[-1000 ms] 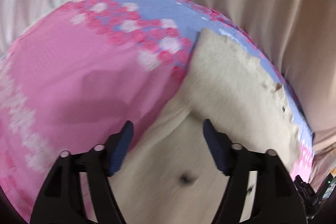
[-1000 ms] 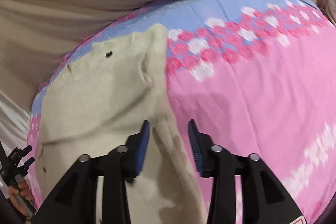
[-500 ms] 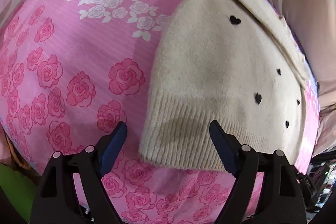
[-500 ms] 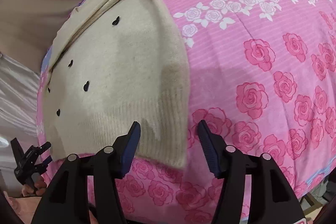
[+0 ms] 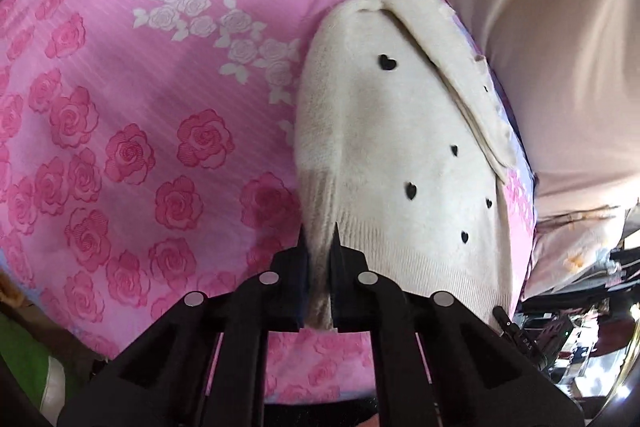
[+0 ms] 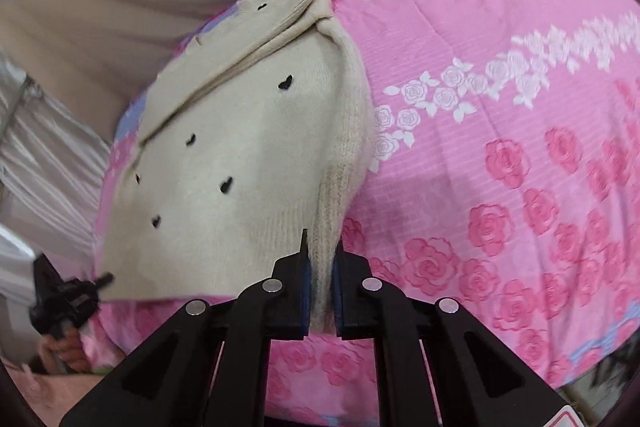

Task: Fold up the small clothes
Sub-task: 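Grasp the sweater hem with both grippers and lift it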

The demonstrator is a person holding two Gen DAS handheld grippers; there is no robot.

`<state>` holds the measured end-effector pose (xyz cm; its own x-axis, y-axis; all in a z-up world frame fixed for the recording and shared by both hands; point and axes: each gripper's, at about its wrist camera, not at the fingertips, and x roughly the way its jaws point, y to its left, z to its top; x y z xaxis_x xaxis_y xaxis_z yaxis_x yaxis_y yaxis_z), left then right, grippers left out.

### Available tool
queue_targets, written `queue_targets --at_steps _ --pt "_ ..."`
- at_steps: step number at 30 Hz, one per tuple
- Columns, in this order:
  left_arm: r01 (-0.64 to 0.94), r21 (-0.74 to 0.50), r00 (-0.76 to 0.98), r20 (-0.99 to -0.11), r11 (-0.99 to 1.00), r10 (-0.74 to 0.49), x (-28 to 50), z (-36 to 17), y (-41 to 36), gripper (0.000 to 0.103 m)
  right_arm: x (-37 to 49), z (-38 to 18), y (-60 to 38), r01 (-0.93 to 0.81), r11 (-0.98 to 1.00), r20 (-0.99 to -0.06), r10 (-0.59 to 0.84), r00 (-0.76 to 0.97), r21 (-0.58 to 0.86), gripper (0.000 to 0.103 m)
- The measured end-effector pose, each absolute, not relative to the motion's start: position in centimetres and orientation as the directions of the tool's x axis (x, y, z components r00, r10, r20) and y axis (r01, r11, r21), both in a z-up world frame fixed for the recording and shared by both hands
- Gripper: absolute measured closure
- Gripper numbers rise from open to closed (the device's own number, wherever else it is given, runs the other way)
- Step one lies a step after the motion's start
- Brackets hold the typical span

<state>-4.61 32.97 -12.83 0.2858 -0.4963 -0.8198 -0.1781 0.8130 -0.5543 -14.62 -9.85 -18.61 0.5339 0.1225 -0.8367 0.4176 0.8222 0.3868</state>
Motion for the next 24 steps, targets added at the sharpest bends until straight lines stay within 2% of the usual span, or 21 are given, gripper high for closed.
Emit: queue_targets --at_steps 9,10,14,18,21,24 --pt "-0.137 -0.532 0.187 -0.842 0.835 -0.506 -8.8 -11.8 33.3 0.098 -19.5 -18.4 -10.0 0.339 0.916 -0.934 0.093 0.346 0.216 0.097" --pt "-0.144 -0.528 0.169 -0.847 0.837 -0.504 -9.4 -11.9 33.5 0.098 -19.5 -18.4 -10.0 0.339 0.916 -0.934 0.093 0.346 0.216 0.097" --pt "-0.168 -0.489 0.084 -0.873 0.856 -0.481 -13.2 -12.1 33.5 0.098 -23.8 -21.0 -9.7 0.28 0.938 -0.972 0.163 0.171 0.207 0.097" --pt "-0.19 -0.456 -0.008 -0.885 0.869 -0.466 -16.4 -11.8 33.3 0.098 -27.5 -22.8 -9.7 0.272 0.928 -0.966 0.255 0.039 0.256 0.097" --pt "-0.196 -0.449 -0.006 -0.889 0.872 -0.459 -17.3 -10.1 32.6 0.098 -27.1 -21.0 -10.5 0.311 0.893 -0.945 0.314 0.093 0.327 0.097" --pt "-0.13 -0.472 0.126 -0.88 0.872 -0.457 -13.8 -6.6 30.8 0.098 -22.0 -16.0 -13.1 0.338 0.835 -0.885 0.325 0.333 0.434 0.097"
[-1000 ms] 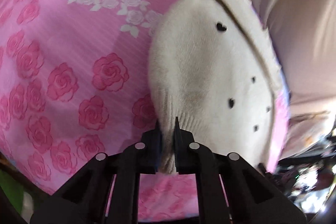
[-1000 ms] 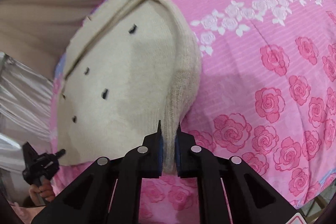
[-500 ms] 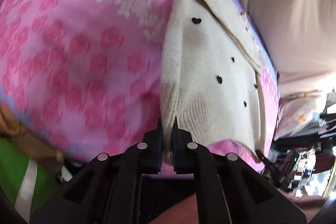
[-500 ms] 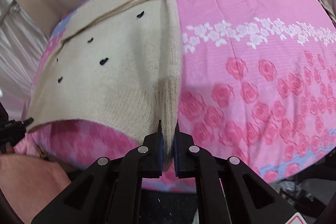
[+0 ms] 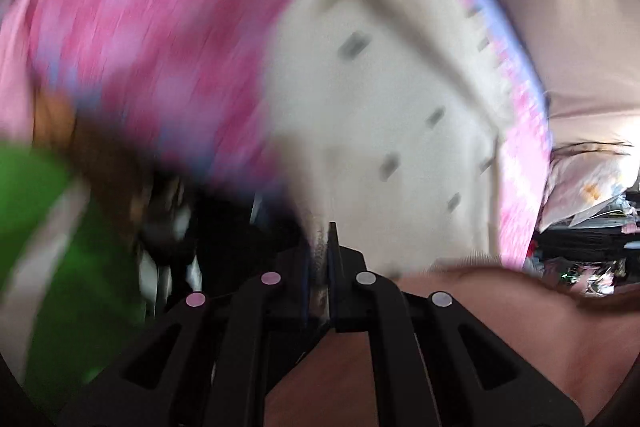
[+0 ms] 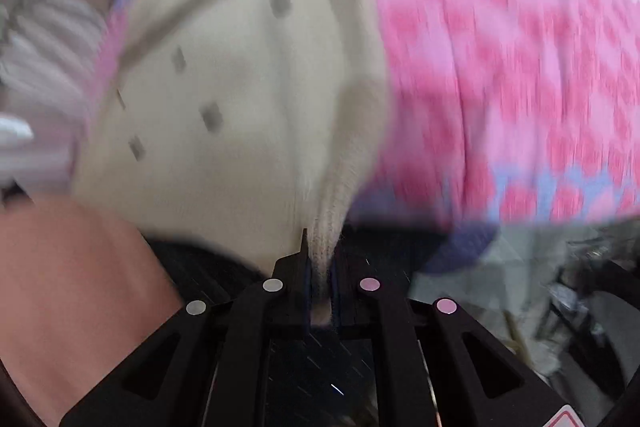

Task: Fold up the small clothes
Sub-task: 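Grasp the sweater hem with both grippers and lift it, then fold the held hem up toward the collar with both grippers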

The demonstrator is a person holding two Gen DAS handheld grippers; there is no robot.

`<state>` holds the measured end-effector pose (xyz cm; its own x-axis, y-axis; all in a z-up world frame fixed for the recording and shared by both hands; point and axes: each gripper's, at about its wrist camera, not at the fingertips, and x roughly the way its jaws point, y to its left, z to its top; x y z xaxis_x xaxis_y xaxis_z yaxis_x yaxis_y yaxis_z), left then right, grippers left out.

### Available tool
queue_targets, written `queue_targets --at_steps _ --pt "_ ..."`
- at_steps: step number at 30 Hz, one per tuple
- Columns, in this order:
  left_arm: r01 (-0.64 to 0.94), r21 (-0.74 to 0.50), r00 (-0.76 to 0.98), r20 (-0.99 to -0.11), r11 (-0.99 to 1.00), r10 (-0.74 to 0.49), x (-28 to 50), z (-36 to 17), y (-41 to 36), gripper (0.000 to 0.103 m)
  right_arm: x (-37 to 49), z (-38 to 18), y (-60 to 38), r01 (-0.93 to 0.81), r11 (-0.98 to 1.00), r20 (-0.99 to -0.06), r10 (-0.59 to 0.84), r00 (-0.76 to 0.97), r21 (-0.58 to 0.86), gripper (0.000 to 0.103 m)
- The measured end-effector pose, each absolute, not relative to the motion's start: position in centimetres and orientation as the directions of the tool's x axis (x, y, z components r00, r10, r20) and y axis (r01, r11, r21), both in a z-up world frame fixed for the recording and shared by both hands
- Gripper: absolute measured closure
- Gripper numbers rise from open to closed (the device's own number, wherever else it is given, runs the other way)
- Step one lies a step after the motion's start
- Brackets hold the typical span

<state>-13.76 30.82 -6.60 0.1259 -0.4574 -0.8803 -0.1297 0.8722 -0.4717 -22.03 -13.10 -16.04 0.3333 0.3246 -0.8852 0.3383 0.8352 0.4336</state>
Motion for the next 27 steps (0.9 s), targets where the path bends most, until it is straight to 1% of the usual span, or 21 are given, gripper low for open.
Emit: queue_targets --at_steps 1,3,5,7,9,10,12,13,14,15,16,18,19,20,21,22,23,24,25,26,27 --pt "-0.098 -0.495 0.197 -0.86 0.863 -0.471 -11.3 -5.1 30.2 0.098 -20.0 -14.3 -14.0 0.329 0.821 -0.852 0.316 0.417 0.466 0.097" --pt "-0.059 -0.535 0.282 -0.819 0.843 -0.5 -6.9 -3.6 29.2 0.098 -15.3 -11.4 -16.4 0.305 0.789 -0.765 0.294 0.573 0.533 0.097" --pt "-0.017 -0.554 0.387 -0.771 0.832 -0.506 -1.2 -2.2 28.5 0.098 -11.0 -9.8 -18.6 0.288 0.767 -0.689 0.261 0.676 0.574 0.097" --pt "0.03 -0.534 0.482 -0.733 0.845 -0.48 4.5 -1.4 27.4 0.098 -7.0 -10.0 -20.6 0.299 0.742 -0.655 0.241 0.717 0.6 0.097" --pt "0.044 -0.496 0.538 -0.72 0.867 -0.438 8.8 -1.5 26.5 0.098 -2.8 -11.6 -22.7 0.347 0.718 -0.657 0.201 0.727 0.603 0.097" --pt "0.037 -0.497 0.549 -0.715 0.867 -0.434 10.9 -2.0 26.3 0.097 -1.1 -12.6 -23.4 0.368 0.704 -0.666 0.2 0.718 0.608 0.097" --pt "-0.016 -0.5 0.541 -0.733 0.866 -0.413 15.1 -4.1 25.7 0.097 2.7 -15.7 -24.5 0.433 0.679 -0.706 0.18 0.685 0.592 0.096" --pt "-0.031 -0.499 0.518 -0.749 0.866 -0.412 17.5 -5.5 24.8 0.097 4.4 -16.8 -25.0 0.459 0.67 -0.726 0.178 0.664 0.584 0.096" --pt "-0.05 -0.457 0.513 -0.775 0.888 -0.37 18.9 -6.5 24.0 0.096 5.9 -18.3 -25.3 0.488 0.655 -0.745 0.179 0.642 0.577 0.095" --pt "-0.06 -0.42 0.507 -0.794 0.906 -0.335 19.7 -7.3 23.9 0.095 6.9 -19.3 -25.5 0.501 0.643 -0.755 0.194 0.626 0.58 0.09" --pt "-0.07 -0.374 0.48 -0.825 0.925 -0.298 21.0 -8.9 23.0 0.093 7.8 -20.1 -25.6 0.527 0.632 -0.774 0.195 0.603 0.569 0.09" --pt "-0.109 -0.331 0.432 -0.865 0.937 -0.255 21.6 -10.9 22.3 0.092 8.5 -20.2 -25.5 0.544 0.627 -0.787 0.192 0.586 0.558 0.088" --pt "-0.133 -0.347 0.429 -0.864 0.928 -0.262 21.6 -11.2 22.4 0.092 8.3 -19.8 -25.3 0.536 0.638 -0.785 0.184 0.591 0.553 0.087" --pt "-0.136 -0.363 0.441 -0.855 0.922 -0.272 21.1 -10.9 22.5 0.09 8.1 -19.0 -25.0 0.518 0.661 -0.783 0.177 0.596 0.543 0.086" --pt "-0.13 -0.376 0.457 -0.844 0.918 -0.281 20.5 -10.4 22.7 0.079 7.5 -18.0 -24.6 0.494 0.686 -0.777 0.169 0.606 0.535 0.084" --pt "-0.115 -0.37 0.478 -0.834 0.922 -0.275 19.8 -9.5 23.0 0.069 6.8 -17.5 -24.2 0.478 0.706 -0.774 0.158 0.613 0.523 0.078" --pt "-0.101 -0.351 0.498 -0.828 0.931 -0.258 19.3 -9.0 23.1 0.046 6.2 -16.8 -23.8 0.47 0.736 -0.776 0.119 0.619 0.488 0.071" --pt "-0.088 -0.329 0.525 -0.817 0.94 -0.236 18.6 -8.1 23.3 0.033 5.5 -16.1 -23.5 0.474 0.761 -0.778 0.063 0.625 0.442 0.048" --pt "-0.074 -0.308 0.555 -0.803 0.948 -0.218 18.2 -7.6 23.5 0.029 4.7 -15.4 -23.2 0.477 0.78 -0.771 0.012 0.637 0.406 0.035" --pt "-0.047 -0.281 0.577 -0.791 0.959 -0.204 17.3 -7.1 23.7 0.022 4.1 -14.9 -23.1 0.475 0.788 -0.762 -0.012 0.648 0.392 0.035" --pt "-0.035 -0.26 0.579 -0.792 0.965 -0.192 17.2 -7.1 23.8 0.02 3.7 -14.7 -23.1 0.471 0.79 -0.758 -0.013 0.653 0.392 0.035"
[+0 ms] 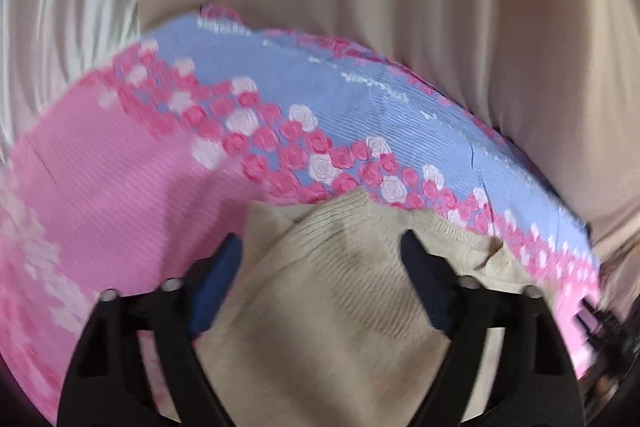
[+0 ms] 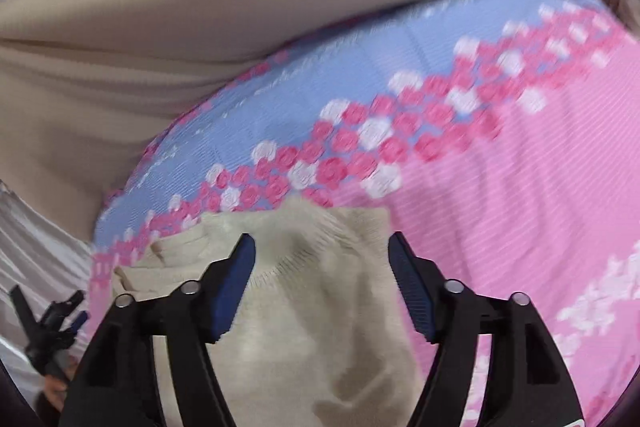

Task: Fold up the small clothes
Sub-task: 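Fold the held hem up toward the collar with both grippers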

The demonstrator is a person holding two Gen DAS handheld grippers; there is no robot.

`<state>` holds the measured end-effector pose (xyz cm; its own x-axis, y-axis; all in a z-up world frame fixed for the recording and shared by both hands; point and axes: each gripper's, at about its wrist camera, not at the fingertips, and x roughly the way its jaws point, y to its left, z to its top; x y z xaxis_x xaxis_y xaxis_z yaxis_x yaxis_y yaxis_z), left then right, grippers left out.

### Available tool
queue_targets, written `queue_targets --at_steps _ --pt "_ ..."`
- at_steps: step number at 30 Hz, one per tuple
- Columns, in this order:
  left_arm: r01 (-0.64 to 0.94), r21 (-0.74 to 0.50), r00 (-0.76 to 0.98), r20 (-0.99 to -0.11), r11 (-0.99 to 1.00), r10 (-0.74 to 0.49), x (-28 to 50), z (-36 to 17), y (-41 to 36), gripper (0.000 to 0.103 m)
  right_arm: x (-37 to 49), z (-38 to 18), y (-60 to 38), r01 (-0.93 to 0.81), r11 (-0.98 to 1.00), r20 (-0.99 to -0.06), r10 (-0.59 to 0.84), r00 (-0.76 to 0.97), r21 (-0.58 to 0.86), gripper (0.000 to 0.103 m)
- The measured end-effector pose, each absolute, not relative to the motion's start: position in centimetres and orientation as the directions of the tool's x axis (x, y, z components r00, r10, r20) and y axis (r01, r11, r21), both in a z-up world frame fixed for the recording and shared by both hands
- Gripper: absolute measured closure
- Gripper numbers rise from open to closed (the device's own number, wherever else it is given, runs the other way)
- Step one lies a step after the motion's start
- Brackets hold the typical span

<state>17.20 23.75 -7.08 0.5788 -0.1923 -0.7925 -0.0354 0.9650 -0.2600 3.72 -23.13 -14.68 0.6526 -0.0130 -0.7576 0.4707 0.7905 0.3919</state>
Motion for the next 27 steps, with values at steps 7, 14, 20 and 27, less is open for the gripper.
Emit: queue_targets --at_steps 7,14,20,27 --pt "-0.01 -0.223 0.443 -0.875 0.975 -0.195 19.1 -11.5 23.5 0.02 6.0 -18.4 -22.5 0.406 0.858 -0.844 0.058 0.533 0.315 0.042" --pt "0.046 -0.348 0.499 -0.804 0.936 -0.323 18.7 -8.2 24.0 0.096 4.8 -13.4 -21.1 0.383 0.844 -0.757 0.042 0.652 0.376 0.096" --pt "-0.061 -0.22 0.396 -0.901 0.974 -0.178 22.2 -11.5 24.0 0.087 8.8 -17.8 -23.5 0.486 0.837 -0.874 -0.019 0.486 0.252 0.084" --pt "-0.15 -0.255 0.499 -0.853 0.955 -0.149 16.6 -8.7 26.1 0.02 1.9 -16.5 -22.9 0.51 0.805 -0.844 -0.023 0.536 0.302 0.041"
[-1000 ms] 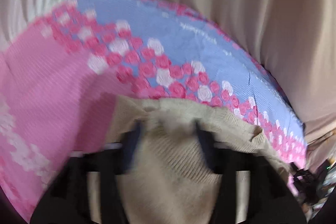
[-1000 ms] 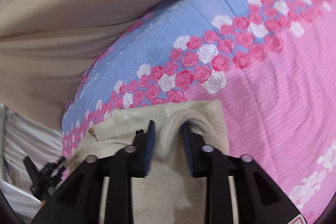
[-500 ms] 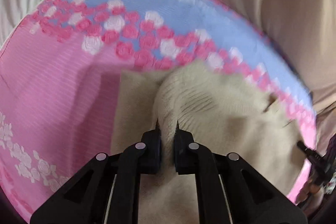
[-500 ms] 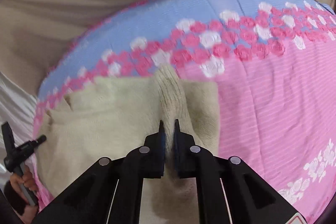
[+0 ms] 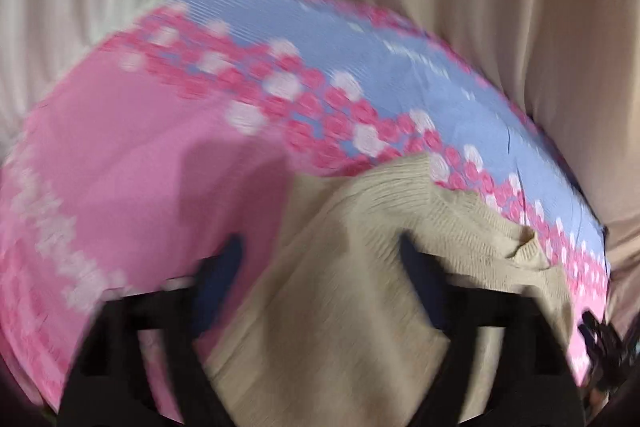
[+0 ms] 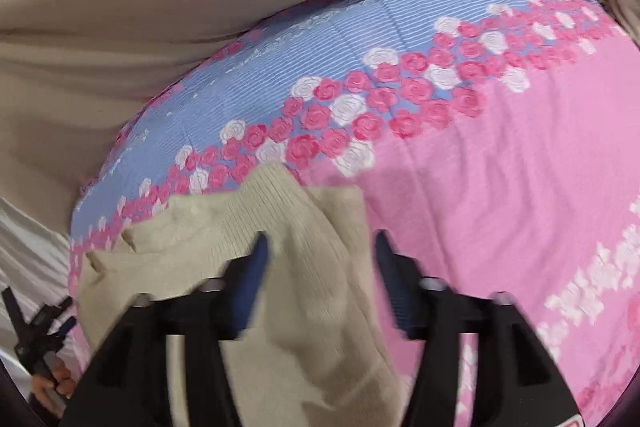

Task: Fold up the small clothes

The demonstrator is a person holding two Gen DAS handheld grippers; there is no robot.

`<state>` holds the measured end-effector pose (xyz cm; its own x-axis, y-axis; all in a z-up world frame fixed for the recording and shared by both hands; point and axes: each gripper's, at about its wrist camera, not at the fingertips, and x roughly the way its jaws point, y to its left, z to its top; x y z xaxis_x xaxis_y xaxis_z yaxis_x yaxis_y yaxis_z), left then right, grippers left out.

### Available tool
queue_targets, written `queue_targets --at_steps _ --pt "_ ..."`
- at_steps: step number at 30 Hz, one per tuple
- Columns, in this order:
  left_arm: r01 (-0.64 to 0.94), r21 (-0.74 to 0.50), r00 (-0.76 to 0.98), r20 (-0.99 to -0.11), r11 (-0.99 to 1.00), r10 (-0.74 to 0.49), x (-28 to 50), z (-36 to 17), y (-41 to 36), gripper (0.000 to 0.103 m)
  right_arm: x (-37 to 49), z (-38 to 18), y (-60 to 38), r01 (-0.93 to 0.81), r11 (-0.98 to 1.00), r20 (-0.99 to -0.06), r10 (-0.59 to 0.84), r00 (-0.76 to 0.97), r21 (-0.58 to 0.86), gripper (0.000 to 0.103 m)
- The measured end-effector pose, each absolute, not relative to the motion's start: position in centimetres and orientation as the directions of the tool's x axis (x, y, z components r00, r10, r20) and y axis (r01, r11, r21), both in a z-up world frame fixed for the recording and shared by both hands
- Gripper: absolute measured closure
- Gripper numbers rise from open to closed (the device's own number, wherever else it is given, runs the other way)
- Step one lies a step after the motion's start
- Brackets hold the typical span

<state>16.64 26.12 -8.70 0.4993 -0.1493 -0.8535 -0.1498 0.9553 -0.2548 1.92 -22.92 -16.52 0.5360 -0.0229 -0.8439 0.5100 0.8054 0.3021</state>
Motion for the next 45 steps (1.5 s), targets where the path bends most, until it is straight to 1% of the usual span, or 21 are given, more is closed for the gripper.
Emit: queue_targets --at_steps 4,7,10,11,12,13,14,15,21,26,29,32,33,34,36,37,39,42,43,44,45 --pt "-0.193 -0.301 0.425 -0.884 0.934 -0.197 12.8 -10.6 28.4 0.02 -0.7 -19.0 -21.1 0.453 0.836 -0.882 0.073 0.465 0.308 0.041" --pt "-0.285 -0.315 0.334 -0.918 0.905 -0.215 10.3 -14.1 29.6 0.02 -1.9 -21.1 -19.6 0.45 0.843 -0.9 0.087 0.427 0.295 0.027" --pt "-0.375 -0.425 0.334 -0.891 0.824 -0.308 8.9 -16.1 30.2 0.021 -2.1 -22.8 -19.1 0.484 0.806 -0.888 0.11 0.446 0.342 0.026" --pt "-0.377 -0.43 0.356 -0.885 0.82 -0.301 8.7 -16.0 30.1 0.028 -1.9 -22.8 -19.0 0.473 0.798 -0.875 0.136 0.464 0.374 0.033" --pt "-0.354 -0.459 0.36 -0.871 0.815 -0.335 9.0 -16.0 29.8 0.055 -1.7 -22.7 -19.0 0.48 0.793 -0.88 0.141 0.454 0.375 0.048" --pt "-0.336 -0.486 0.349 -0.86 0.807 -0.372 9.2 -15.9 29.5 0.065 -1.5 -22.2 -19.3 0.481 0.78 -0.872 0.165 0.461 0.401 0.07" --pt "-0.332 -0.507 0.341 -0.851 0.796 -0.4 9.4 -15.6 29.4 0.077 -1.5 -21.5 -19.7 0.478 0.766 -0.862 0.19 0.47 0.43 0.073" --pt "-0.328 -0.519 0.351 -0.843 0.79 -0.408 9.5 -14.8 29.5 0.082 -1.6 -20.3 -19.9 0.468 0.77 -0.857 0.19 0.48 0.433 0.077" --pt "-0.25 -0.59 0.393 -0.786 0.768 -0.477 6.2 -8.8 30.0 0.088 -5.5 -13.0 -20.1 0.399 0.825 -0.844 0.164 0.51 0.401 0.091" --pt "-0.221 -0.511 0.277 -0.849 0.831 -0.449 0.9 -9.8 29.1 0.088 -12.2 -14.9 -21.6 0.457 0.832 -0.912 0.131 0.389 0.314 0.092" --pt "-0.218 -0.381 0.187 -0.92 0.899 -0.344 -1.5 -13.3 27.8 0.083 -14.3 -19.1 -21.3 0.482 0.856 -0.966 0.068 0.25 0.185 0.078" --pt "-0.248 -0.341 0.227 -0.93 0.907 -0.288 -1.9 -12.8 27.6 0.079 -13.9 -17.4 -21.4 0.476 0.858 -0.945 0.031 0.327 0.192 0.078" --pt "-0.257 -0.344 0.278 -0.921 0.903 -0.272 -1.6 -11.3 27.8 0.069 -13.3 -15.9 -21.4 0.457 0.864 -0.924 0.024 0.381 0.211 0.073" --pt "-0.255 -0.34 0.345 -0.907 0.905 -0.243 -1.0 -9.5 28.0 0.06 -12.4 -14.5 -21.3 0.436 0.875 -0.905 0.007 0.426 0.211 0.057" --pt "-0.237 -0.323 0.453 -0.871 0.916 -0.19 0.4 -6.6 27.9 0.028 -9.9 -12.3 -21.3 0.386 0.901 -0.869 -0.021 0.494 0.197 0.038" --pt "-0.212 -0.313 0.489 -0.854 0.926 -0.177 1.5 -5.5 27.6 0.025 -8.4 -11.9 -21.3 0.366 0.908 -0.862 -0.012 0.507 0.203 0.037" --pt "-0.152 -0.317 0.5 -0.842 0.936 -0.204 3.9 -5.0 26.6 0.017 -4.6 -12.3 -21.6 0.342 0.907 -0.852 0.036 0.522 0.247 0.038" --pt "-0.078 -0.287 0.476 -0.852 0.955 -0.218 8.1 -6.9 24.0 0.015 -0.3 -15.6 -22.4 0.373 0.888 -0.877 0.066 0.476 0.269 0.038" --pt "-0.065 -0.248 0.447 -0.873 0.967 -0.194 9.5 -8.4 23.0 0.015 0.3 -16.8 -22.3 0.39 0.881 -0.888 0.069 0.456 0.269 0.043" --pt "-0.053 -0.227 0.425 -0.886 0.972 -0.184 9.8 -9.6 22.3 0.021 0.6 -17.9 -22.2 0.394 0.877 -0.896 0.085 0.437 0.276 0.053" --pt "-0.017 -0.231 0.398 -0.894 0.973 -0.205 10.6 -10.9 21.6 0.052 0.9 -18.7 -22.0 0.4 0.878 -0.907 0.086 0.411 0.264 0.087"
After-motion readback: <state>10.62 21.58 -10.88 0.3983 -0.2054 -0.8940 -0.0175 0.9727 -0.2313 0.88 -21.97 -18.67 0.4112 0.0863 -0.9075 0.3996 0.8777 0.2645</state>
